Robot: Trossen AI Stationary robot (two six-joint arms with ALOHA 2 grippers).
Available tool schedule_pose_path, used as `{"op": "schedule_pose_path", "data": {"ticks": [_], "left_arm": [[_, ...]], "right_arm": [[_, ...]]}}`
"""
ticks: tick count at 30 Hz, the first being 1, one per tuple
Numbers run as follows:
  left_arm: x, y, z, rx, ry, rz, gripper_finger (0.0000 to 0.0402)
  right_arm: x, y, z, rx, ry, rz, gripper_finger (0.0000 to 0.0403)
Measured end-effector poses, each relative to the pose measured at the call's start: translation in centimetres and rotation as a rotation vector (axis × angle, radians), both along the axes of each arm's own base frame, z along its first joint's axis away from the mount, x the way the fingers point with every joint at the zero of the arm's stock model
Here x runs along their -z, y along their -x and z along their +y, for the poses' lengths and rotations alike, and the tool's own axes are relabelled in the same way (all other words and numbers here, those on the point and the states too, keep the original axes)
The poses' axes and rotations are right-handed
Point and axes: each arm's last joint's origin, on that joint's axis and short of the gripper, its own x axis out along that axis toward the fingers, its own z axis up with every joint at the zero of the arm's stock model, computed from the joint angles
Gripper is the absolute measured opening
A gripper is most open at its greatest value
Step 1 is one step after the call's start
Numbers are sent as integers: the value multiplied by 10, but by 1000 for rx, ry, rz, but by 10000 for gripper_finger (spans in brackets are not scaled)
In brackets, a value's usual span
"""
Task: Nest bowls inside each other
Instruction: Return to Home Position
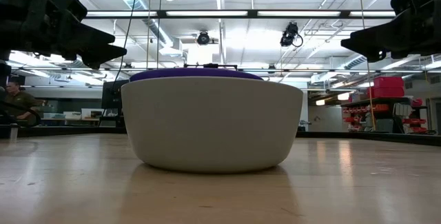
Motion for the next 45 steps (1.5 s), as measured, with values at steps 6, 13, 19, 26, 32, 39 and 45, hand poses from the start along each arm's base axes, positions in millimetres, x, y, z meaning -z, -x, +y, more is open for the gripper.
{"op": "schedule_pose_path", "data": {"ticks": [6,13,19,26,32,39,45], "left_arm": [[0,0,0,0,1,0,286],[0,0,0,-1,1,0,286],[0,0,0,0,0,0,286],[0,0,0,-1,0,0,286],[0,0,0,-1,1,0,286],[0,0,0,0,2,0,286],[0,0,0,-1,2,0,286]], "right_arm": [[0,0,0,0,0,0,193],[0,0,0,0,0,0,180],[0,0,0,0,0,0,172],[0,0,0,0,0,0,163],[0,0,0,0,0,0,156],[0,0,0,0,0,0,161],[0,0,0,0,0,0,170]]}}
